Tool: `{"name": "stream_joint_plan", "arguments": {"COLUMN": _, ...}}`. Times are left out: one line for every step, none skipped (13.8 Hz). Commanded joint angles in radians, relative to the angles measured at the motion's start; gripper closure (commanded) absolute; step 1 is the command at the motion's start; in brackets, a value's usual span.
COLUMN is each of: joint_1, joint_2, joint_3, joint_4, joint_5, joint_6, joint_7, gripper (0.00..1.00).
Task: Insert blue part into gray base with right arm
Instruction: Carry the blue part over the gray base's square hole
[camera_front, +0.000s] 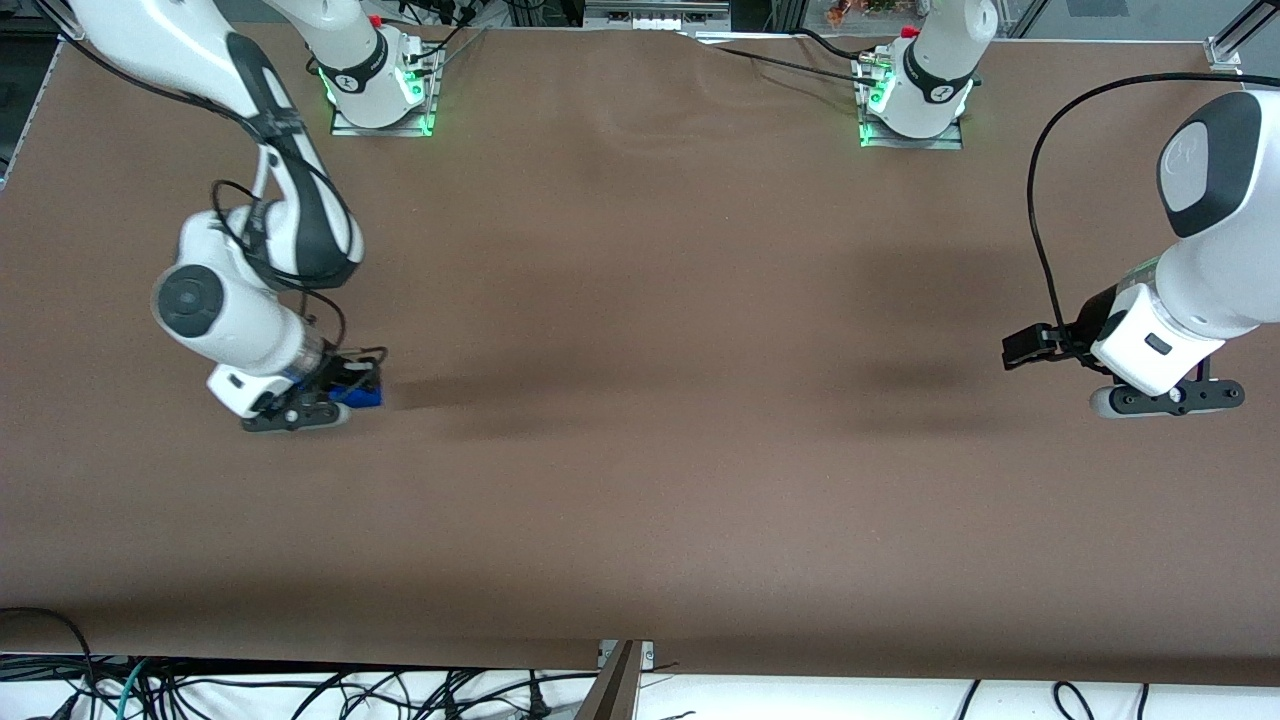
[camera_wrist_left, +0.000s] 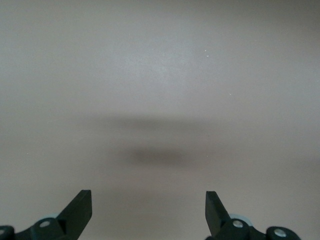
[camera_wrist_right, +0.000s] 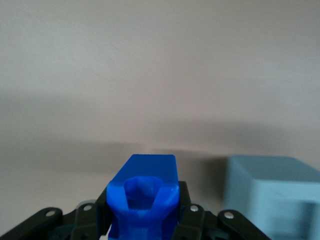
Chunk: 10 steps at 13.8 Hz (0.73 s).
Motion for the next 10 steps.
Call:
{"name": "stream_joint_plan", "arguments": {"joint_1": 0.000, "joint_2": -0.108, "joint_3": -0.091, "joint_4": -0.057, "joint_5": 0.004, "joint_6": -0.087, "joint_7": -0.172, "gripper": 0.93}}
{"name": "stream_joint_plan", "arguments": {"joint_1": 0.000, "joint_2": -0.134, "joint_3": -0.131, "joint_4": -0.088, "joint_5": 0.004, "joint_6": -0.080, "joint_7": -0.241, "gripper": 0.93}}
{"name": "stream_joint_plan", "arguments": {"joint_1": 0.000, "joint_2": -0.141, "joint_3": -0.169, "joint_4": -0.100, "joint_5": 0.007, "joint_6": -0.069, "joint_7": -0.298, "gripper": 0.93}}
{"name": "stream_joint_plan", "arguments": {"joint_1": 0.000, "joint_2": -0.141, "joint_3": -0.199, "joint_4": -0.108, "joint_5": 0.010, "joint_6": -0.054, "joint_7": -0.339, "gripper": 0.93}}
{"name": "stream_joint_plan", "arguments": {"joint_1": 0.000, "joint_2": -0.141, "joint_3": -0.214, "joint_4": -0.122, "joint_5": 0.010, "joint_6": -0.034, "joint_7": -0.361, "gripper": 0.93}}
{"name": "stream_joint_plan", "arguments": {"joint_1": -0.001, "joint_2": -0.139, "joint_3": -0.228, "joint_4": -0.145, "joint_5": 0.010, "joint_6": -0.002, "joint_7": -0.367, "gripper": 0.93}}
{"name": "stream_joint_plan", "arguments": {"joint_1": -0.001, "joint_2": -0.139, "joint_3": -0.237, "joint_4": -0.175, "joint_5": 0.012, "joint_6": 0.033, "joint_7": -0.374, "gripper": 0.93}}
{"name": "stream_joint_plan", "arguments": {"joint_1": -0.001, "joint_2": -0.135, "joint_3": -0.237, "joint_4": -0.189, "joint_5": 0.021, "joint_6": 0.051, "joint_7": -0.372, "gripper": 0.93}}
{"name": "stream_joint_plan", "arguments": {"joint_1": 0.000, "joint_2": -0.130, "joint_3": -0.237, "joint_4": -0.189, "joint_5": 0.039, "joint_6": 0.049, "joint_7": -0.372, "gripper": 0.93}}
{"name": "stream_joint_plan", "arguments": {"joint_1": 0.000, "joint_2": -0.128, "joint_3": -0.237, "joint_4": -0.189, "joint_5": 0.043, "joint_6": 0.049, "joint_7": -0.372, "gripper": 0.93}}
